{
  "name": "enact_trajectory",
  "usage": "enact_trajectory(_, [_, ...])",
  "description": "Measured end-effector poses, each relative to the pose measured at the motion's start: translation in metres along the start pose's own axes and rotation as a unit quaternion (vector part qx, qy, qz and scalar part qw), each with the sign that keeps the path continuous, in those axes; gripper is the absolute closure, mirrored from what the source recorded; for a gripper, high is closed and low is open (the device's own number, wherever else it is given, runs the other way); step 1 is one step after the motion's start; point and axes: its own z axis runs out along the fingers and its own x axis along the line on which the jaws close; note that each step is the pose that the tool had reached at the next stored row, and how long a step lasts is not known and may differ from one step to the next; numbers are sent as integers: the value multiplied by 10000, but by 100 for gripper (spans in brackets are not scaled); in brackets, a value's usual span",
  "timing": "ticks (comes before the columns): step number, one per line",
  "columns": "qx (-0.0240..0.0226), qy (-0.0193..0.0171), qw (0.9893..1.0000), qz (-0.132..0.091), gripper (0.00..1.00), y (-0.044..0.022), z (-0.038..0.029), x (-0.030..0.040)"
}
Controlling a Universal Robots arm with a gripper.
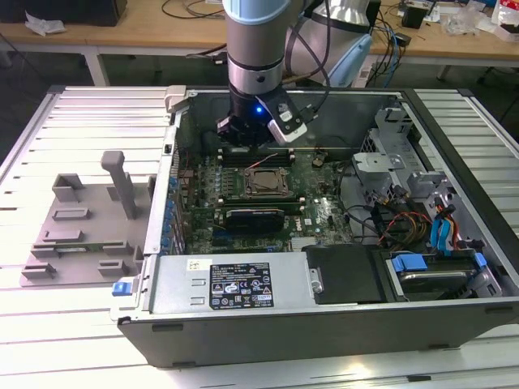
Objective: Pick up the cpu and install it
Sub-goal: 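Install the first cpu locking lever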
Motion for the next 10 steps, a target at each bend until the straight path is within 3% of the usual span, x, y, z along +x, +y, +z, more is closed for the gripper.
enact_trajectory(4, [3, -10, 10000, 54, 89, -11, 27, -54])
enact_trajectory(8, [19, -60, 9994, 328, 89, -17, 59, -56])
enact_trajectory(10, [31, -99, 9985, 538, 89, -20, 74, -55])
